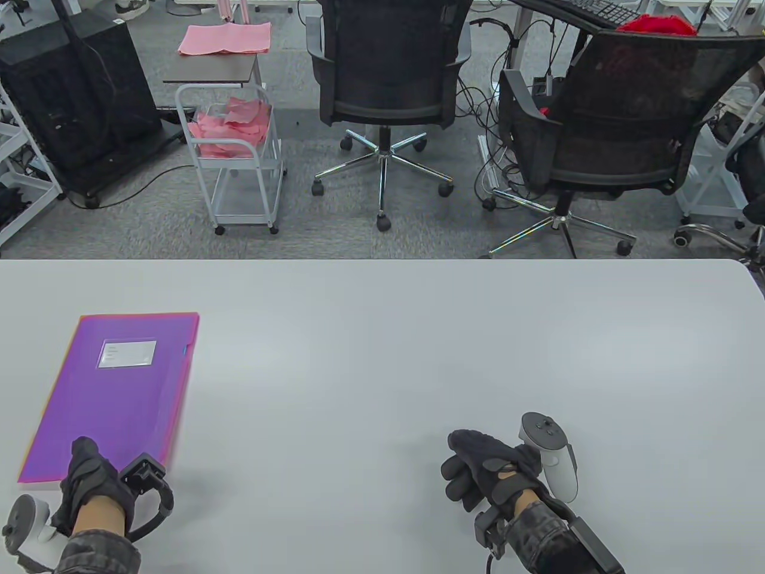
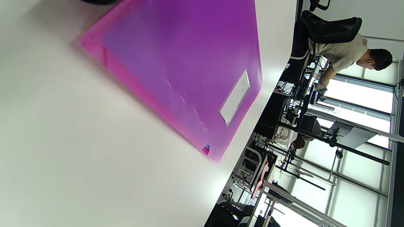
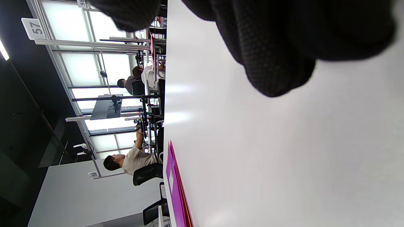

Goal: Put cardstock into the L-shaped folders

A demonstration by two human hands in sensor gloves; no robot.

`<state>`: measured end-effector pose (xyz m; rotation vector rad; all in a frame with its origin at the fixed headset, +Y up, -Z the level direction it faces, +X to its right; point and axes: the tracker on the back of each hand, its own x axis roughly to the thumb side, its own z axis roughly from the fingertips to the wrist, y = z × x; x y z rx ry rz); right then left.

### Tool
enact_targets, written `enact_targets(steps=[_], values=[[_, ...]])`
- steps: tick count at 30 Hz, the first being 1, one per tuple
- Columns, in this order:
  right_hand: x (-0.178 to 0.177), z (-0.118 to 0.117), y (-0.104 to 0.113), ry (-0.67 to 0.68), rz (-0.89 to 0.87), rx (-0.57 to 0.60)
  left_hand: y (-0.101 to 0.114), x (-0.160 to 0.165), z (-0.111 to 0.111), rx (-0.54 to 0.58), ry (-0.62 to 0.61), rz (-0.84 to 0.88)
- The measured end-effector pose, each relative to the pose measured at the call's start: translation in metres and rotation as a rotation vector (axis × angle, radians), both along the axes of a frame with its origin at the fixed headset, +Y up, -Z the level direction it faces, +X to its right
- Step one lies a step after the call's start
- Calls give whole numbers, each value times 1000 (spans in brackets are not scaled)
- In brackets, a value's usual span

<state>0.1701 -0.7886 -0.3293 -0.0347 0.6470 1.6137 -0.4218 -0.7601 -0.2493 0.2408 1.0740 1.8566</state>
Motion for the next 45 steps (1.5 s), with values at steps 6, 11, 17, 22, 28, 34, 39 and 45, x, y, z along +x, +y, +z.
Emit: enact_targets(steps=[6,11,17,22,28,34,39,45], values=[[-3,0,1,17,12,1,8,6,-1,5,-33,-35],[-4,-1,2,18,18,8,21,18,-13,94,-141,-249],[-3,-2,4,3,50,22,31,45,-36,362,-395,-495],[-1,-3,16,-65,279,131,41,64,-46,360,-648,-926],[-5,-2,35,-46,650,301,43,91,-54,231,-1020,-1395],[-13,2,43,-9,1050,473,32,119,-57,27,-1311,-1762],[-16,2,38,92,1241,440,15,129,-61,-262,-1517,-1893],[-7,-1,28,176,1383,311,7,121,-64,-367,-1533,-1808]])
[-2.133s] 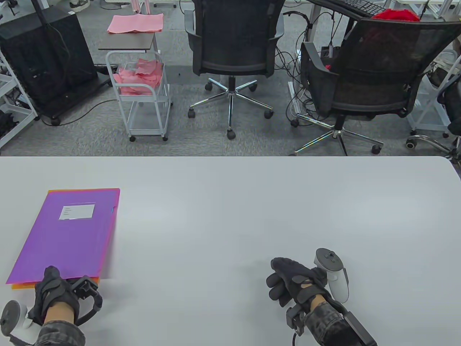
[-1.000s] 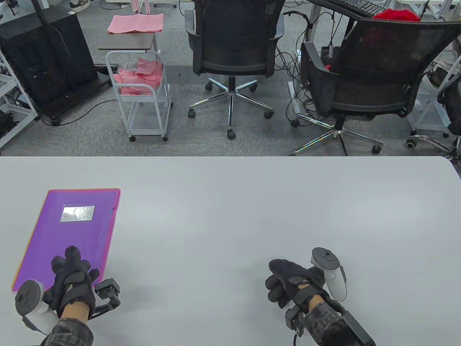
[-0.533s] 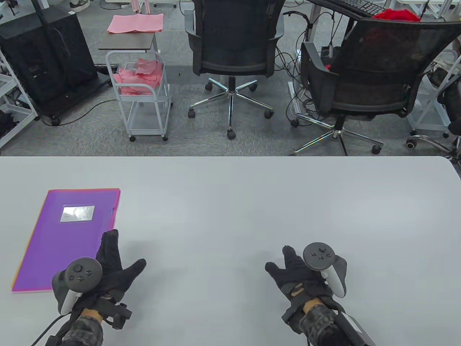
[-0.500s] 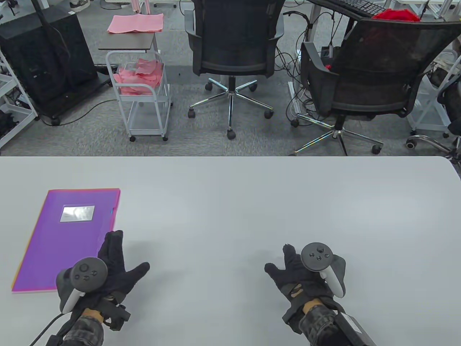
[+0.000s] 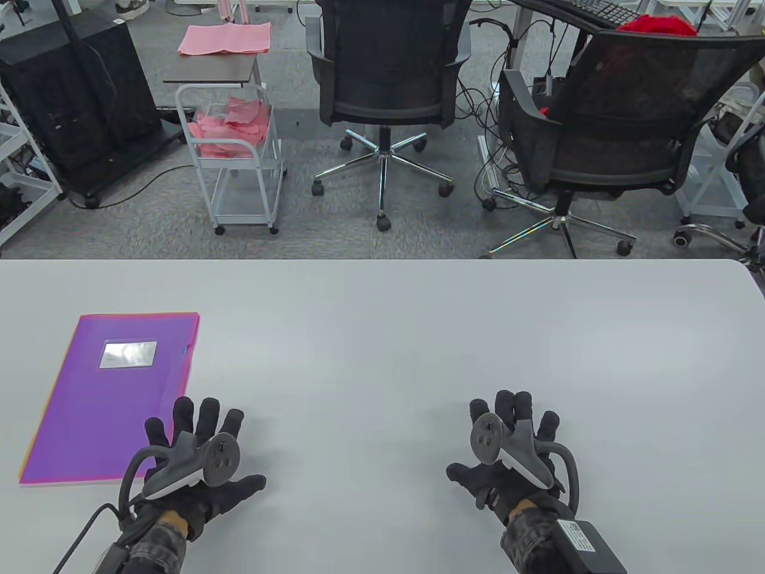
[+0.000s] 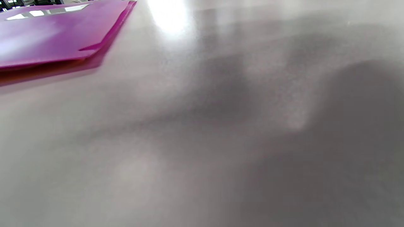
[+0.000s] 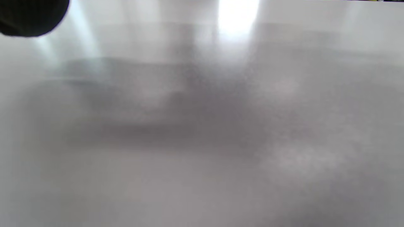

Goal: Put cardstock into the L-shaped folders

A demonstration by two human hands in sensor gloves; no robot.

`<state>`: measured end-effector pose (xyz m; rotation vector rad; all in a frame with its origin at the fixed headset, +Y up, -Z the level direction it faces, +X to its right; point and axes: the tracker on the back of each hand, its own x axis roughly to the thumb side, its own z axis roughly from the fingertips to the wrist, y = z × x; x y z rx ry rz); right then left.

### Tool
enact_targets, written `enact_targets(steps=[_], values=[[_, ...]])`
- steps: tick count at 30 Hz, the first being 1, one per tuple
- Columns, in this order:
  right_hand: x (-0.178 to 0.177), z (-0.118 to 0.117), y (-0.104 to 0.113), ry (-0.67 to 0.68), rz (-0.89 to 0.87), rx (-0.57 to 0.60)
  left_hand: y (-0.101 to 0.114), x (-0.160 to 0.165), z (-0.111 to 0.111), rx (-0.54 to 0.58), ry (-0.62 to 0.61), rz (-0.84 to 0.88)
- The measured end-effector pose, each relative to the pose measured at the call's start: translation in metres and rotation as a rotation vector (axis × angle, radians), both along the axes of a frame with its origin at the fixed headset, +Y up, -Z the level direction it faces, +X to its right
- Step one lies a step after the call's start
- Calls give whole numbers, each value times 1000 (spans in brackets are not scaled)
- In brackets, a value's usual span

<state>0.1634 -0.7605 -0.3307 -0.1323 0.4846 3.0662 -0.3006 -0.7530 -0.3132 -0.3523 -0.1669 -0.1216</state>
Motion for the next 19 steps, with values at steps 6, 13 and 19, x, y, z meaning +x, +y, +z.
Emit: enact_targets(steps=[6,13,19], values=[[7,-1,-6,-36,-19,-37,-4,-2,-2,-12,23,21],[6,-1,-8,-27,-36,-36,-5,-5,-4,-13,48,36],[5,-1,-9,-26,-42,-47,-5,-6,-3,-18,61,41]])
